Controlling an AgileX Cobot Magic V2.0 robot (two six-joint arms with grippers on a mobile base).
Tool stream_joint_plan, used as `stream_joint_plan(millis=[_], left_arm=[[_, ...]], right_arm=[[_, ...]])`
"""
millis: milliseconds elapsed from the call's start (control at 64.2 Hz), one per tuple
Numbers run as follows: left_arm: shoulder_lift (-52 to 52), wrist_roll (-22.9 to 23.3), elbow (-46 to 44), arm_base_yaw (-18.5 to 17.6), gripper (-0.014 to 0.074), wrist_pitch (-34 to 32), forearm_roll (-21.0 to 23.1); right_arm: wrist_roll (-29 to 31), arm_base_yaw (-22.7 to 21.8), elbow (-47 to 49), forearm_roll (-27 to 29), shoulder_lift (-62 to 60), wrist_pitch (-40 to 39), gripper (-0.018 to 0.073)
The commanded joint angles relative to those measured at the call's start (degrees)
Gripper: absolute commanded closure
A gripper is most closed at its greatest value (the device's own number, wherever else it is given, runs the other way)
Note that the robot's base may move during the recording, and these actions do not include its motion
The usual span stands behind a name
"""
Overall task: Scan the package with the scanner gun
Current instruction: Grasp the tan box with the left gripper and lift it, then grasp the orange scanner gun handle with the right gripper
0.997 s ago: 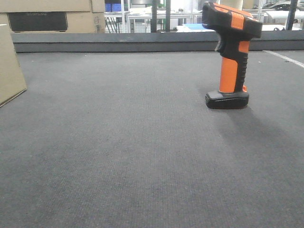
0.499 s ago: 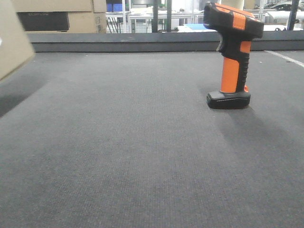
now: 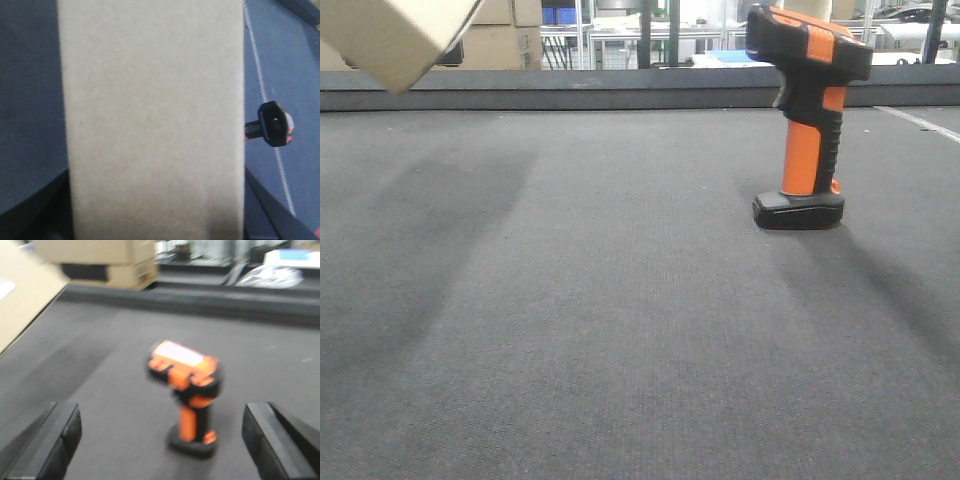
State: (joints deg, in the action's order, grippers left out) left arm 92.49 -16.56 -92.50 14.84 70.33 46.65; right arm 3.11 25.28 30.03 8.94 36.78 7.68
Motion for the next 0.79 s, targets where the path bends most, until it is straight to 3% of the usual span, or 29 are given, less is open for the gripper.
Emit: stream_joint_plan(millis=[0,280,452,608,779], left_arm=[[-0.58,-0.16,0.74,-0.23,0.0708,-0.36,3.12],[-0.58,-0.16,1.77,-1.63,0.0708,-0.36,3.12],[-0.58,-0.16,1.77,-2.42,0.0708,-0.36,3.12],[-0.58,-0.16,1.77,-2.57,0.0708,-0.36,3.12],[-0.58,-0.16,1.77,-2.57,0.0708,-0.36,3.12]], right_arm=[[0.09,2.52,-3.34,0.44,3.66,-6.98,0.0000],[0.09,3.68,-6.03,1.48,21.32,-27.85,0.0000],[1.86,3.68,-6.03,11.79,30.55,-35.67,0.0000],[6.12,3.68,-6.03,14.86,36.21,-46.22,0.0000],[6.76,3.78,-5.80,18.05,42.00,-55.31,0.0000]])
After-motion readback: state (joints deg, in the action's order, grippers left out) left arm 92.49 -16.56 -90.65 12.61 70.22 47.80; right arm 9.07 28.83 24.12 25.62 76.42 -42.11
